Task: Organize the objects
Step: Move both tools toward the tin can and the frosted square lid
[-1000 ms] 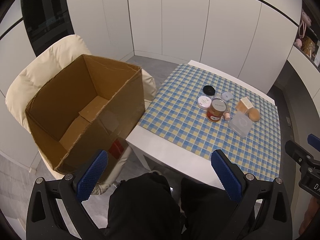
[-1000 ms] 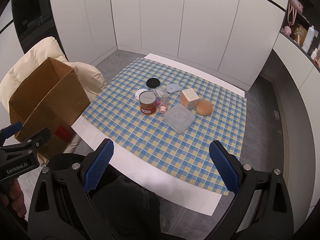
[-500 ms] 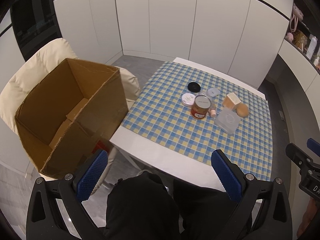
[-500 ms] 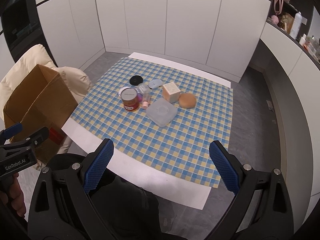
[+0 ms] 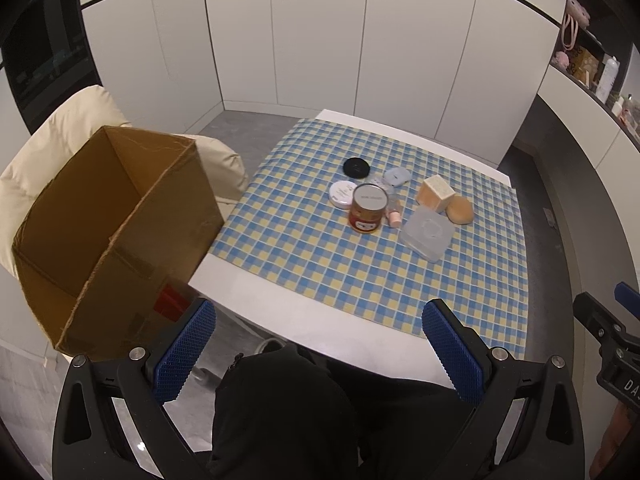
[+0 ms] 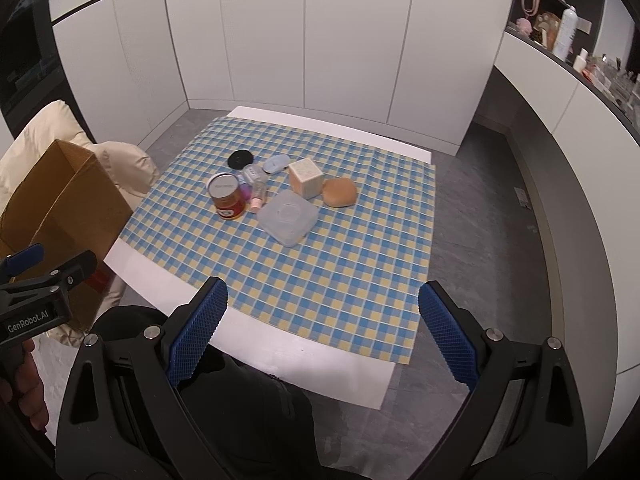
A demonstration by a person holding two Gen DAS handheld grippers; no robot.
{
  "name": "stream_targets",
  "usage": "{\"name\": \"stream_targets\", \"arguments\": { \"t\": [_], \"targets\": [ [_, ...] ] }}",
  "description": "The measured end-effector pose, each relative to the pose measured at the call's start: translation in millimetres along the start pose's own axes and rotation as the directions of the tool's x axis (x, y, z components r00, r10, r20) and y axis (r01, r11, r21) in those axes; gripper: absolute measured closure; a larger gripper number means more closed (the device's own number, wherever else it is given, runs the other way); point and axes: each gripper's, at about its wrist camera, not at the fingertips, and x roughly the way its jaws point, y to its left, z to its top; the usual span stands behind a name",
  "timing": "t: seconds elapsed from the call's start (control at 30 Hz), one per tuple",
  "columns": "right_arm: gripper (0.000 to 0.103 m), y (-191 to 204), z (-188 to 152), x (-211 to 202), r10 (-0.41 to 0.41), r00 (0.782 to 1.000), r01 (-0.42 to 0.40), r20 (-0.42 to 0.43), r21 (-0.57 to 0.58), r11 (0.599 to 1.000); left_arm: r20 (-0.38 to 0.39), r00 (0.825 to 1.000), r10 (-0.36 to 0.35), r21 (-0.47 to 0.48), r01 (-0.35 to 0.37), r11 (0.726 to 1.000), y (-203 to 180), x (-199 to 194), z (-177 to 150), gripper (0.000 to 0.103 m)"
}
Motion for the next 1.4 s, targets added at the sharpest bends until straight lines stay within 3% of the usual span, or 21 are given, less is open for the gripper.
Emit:
{"name": "stream_targets", "arguments": {
  "t": [0.67, 0.83, 0.97, 1.1, 1.23, 1.4],
  "targets": [
    [0.005, -52.3, -17.2, -5.1, -0.04, 0.999, 0.042, -0.024, 0.098, 0.994, -0.042, 0.998, -0.056, 0.119, 0.06, 0.991, -60.9, 12.7, -5.8, 0.001],
    [0.005, -54.0, -9.3, 2.4, -0.051, 0.998, 0.053, -0.022, 0.098, 0.994, -0.026, 1.0, -0.013, 0.133, 0.016, 0.991, -68.0, 23.6, -2.7, 0.001],
    [0.005, -55.1, 1.5, 15.6, -0.047, 0.999, 0.048, -0.021, 0.076, 0.996, -0.004, 1.0, 0.002, 0.137, -0.002, 0.991, -72.2, 32.9, 5.2, 0.001],
    [0.005, -64.6, 16.0, 33.1, -0.056, 0.998, 0.058, -0.022, 0.108, 0.992, 0.012, 1.0, 0.022, 0.187, -0.024, 0.982, -77.8, 47.4, 20.3, 0.001],
    [0.005, -77.2, 26.7, 56.9, -0.063, 0.996, 0.072, -0.057, 0.156, 0.985, 0.006, 1.0, 0.007, 0.154, -0.008, 0.988, -78.4, 63.2, 34.2, 0.001],
    [0.005, -81.4, 40.5, 93.2, -0.081, 0.995, 0.088, -0.051, 0.166, 0.982, 0.015, 1.0, 0.024, 0.198, -0.027, 0.98, -93.5, 81.7, 45.5, 0.001]
  ]
}}
